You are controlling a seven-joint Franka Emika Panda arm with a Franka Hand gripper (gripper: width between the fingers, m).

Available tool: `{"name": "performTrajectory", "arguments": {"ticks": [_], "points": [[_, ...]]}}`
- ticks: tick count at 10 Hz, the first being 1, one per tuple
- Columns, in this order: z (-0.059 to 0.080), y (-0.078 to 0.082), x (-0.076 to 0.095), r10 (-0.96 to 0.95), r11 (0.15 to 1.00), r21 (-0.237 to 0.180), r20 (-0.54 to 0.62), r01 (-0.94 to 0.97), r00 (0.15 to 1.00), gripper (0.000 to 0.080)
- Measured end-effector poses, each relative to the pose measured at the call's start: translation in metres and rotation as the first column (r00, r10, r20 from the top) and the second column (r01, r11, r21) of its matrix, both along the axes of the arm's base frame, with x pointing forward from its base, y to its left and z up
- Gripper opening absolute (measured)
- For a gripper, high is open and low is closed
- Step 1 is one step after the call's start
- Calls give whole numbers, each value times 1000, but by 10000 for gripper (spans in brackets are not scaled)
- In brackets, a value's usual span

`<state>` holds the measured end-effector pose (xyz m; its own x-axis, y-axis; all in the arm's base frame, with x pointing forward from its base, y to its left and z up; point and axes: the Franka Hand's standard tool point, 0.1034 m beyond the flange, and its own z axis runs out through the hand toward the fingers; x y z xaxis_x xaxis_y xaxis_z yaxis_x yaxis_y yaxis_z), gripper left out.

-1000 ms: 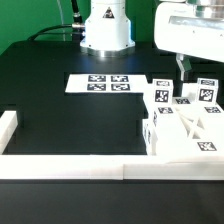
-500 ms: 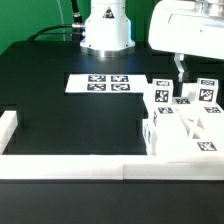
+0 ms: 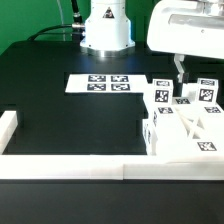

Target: Assemble chair

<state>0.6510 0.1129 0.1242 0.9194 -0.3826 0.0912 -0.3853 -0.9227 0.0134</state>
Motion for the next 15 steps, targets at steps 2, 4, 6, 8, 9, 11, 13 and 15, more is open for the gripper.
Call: {"name": "performTrajectory", "arguments": {"ticks": [2,4,6,8,9,11,13,15], "points": [[0,0,0,-1,1000,0,0,1,1000,283],[0,0,0,-23,1000,2,1,23,1000,285],[0,0,0,-143,990,14,6,143,990,285],[0,0,0,-259,966,24,9,259,966,286],[0,0,0,-302,953,28,10,301,953,288],[0,0,0,-447,894,42,11,446,895,288],[-1,0,0,-547,836,53,11,545,837,288],[-1,1,0,-666,745,67,9,664,746,288]]}}
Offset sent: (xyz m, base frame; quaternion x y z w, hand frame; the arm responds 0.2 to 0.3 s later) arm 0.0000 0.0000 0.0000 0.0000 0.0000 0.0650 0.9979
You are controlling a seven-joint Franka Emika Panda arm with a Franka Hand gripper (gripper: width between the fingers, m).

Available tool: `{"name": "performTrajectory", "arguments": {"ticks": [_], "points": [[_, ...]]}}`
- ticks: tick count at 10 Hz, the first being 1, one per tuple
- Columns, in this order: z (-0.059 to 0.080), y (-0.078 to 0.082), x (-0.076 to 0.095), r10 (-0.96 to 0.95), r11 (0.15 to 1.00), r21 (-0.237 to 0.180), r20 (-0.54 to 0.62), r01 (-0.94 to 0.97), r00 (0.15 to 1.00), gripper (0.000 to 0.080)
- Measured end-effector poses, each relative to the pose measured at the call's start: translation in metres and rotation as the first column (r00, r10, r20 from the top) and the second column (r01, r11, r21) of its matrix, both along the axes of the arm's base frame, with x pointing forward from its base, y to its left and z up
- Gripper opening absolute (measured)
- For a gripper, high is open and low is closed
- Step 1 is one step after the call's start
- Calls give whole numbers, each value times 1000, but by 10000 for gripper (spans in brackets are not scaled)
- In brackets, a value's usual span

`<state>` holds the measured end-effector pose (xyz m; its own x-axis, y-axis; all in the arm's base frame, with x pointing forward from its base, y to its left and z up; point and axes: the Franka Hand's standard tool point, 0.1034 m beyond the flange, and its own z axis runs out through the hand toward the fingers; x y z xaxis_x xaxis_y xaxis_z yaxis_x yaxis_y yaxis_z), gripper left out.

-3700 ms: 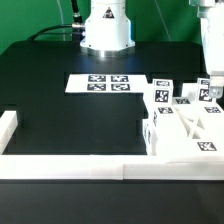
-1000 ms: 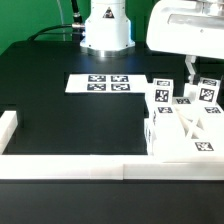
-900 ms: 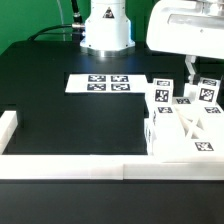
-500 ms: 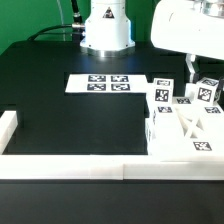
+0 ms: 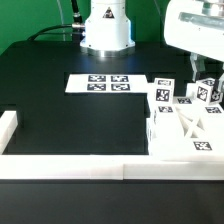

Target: Assemble chair

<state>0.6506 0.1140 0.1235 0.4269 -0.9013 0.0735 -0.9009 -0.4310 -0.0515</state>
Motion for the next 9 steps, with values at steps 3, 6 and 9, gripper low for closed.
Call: {"name": "performTrajectory", "arguments": {"ticks": [3,6,9], "points": [[0,1,0,-151,988,14,5,151,989,288],[0,2,0,-356,934,40,7,355,935,288],[0,3,0,-515,856,57,5,514,857,288]]}}
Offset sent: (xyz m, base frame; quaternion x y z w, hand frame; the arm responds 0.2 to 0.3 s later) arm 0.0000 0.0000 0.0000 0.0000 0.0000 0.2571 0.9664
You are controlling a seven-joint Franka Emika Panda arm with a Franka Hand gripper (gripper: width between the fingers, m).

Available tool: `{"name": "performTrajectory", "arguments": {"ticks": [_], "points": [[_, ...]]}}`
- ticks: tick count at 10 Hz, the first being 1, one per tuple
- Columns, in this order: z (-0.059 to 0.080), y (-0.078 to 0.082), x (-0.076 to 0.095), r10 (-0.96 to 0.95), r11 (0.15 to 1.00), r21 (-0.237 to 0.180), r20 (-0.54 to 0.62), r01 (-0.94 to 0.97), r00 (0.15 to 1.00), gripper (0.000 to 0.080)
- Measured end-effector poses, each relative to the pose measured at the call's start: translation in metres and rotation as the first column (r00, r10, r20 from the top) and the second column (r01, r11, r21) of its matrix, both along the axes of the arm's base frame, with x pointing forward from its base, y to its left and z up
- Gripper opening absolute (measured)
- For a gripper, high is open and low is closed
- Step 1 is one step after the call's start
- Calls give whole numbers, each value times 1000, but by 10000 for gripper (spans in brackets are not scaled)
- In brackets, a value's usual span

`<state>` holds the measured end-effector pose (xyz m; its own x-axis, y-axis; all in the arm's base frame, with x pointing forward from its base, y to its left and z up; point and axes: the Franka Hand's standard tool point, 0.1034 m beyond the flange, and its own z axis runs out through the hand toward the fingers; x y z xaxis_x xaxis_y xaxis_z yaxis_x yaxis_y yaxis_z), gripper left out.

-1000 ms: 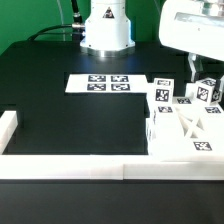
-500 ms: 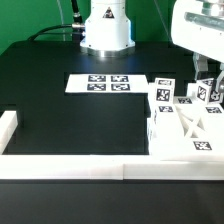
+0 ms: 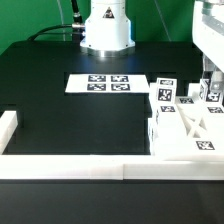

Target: Assemble chair

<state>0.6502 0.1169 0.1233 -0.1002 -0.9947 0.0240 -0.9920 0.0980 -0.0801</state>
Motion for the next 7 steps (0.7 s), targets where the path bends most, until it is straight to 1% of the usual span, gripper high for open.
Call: {"name": "performTrajectory", "arguments": {"ticks": [1,3,7], "points": [[0,0,0,-19,1000,1,1,19,1000,289],[0,0,0,-136,991,16,4,136,991,289],[1,1,1,-174,984,37,4,173,985,289]]}}
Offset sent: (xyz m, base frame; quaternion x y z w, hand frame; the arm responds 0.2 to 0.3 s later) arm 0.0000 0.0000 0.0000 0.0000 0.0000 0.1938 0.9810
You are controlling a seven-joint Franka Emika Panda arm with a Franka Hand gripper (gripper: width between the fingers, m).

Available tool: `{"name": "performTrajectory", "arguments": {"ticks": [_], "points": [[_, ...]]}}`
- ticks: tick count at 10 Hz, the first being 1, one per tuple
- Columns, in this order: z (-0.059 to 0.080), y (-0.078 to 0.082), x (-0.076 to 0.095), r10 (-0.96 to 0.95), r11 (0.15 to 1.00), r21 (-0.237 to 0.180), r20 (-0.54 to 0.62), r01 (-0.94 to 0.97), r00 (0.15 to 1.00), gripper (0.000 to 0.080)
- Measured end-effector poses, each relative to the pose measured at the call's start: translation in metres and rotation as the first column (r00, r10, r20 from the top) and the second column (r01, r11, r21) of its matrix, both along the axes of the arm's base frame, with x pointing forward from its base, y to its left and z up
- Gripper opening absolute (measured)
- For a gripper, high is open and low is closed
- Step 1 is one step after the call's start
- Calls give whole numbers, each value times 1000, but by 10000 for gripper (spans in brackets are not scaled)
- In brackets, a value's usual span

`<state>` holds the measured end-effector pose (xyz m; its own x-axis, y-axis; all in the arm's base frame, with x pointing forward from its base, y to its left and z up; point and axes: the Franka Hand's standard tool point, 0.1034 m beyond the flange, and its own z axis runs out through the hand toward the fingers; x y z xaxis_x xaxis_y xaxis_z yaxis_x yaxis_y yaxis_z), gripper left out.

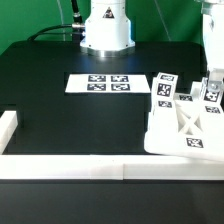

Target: Assemble chair

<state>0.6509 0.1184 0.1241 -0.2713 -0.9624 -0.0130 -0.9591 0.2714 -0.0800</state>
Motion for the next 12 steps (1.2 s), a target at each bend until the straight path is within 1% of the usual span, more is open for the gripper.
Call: {"name": "performTrajectory", "arguments": {"ticks": [3,4,5,6,7,9,11,12], "points": [[0,0,0,45,999,-3,-1,-45,999,295],[-1,0,0,63,998,-5,-1,-63,998,473],[-1,0,0,64,998,-5,0,-64,998,607],[-1,0,0,111,994,-9,-2,-111,994,607],[-1,-1,0,228,974,-19,-7,-228,974,642],[0,-6,0,431,902,-30,-22,-432,902,647],[0,-7,0,513,857,-35,-26,-514,858,649],[0,-7,0,510,859,-35,-25,-511,860,649]]}}
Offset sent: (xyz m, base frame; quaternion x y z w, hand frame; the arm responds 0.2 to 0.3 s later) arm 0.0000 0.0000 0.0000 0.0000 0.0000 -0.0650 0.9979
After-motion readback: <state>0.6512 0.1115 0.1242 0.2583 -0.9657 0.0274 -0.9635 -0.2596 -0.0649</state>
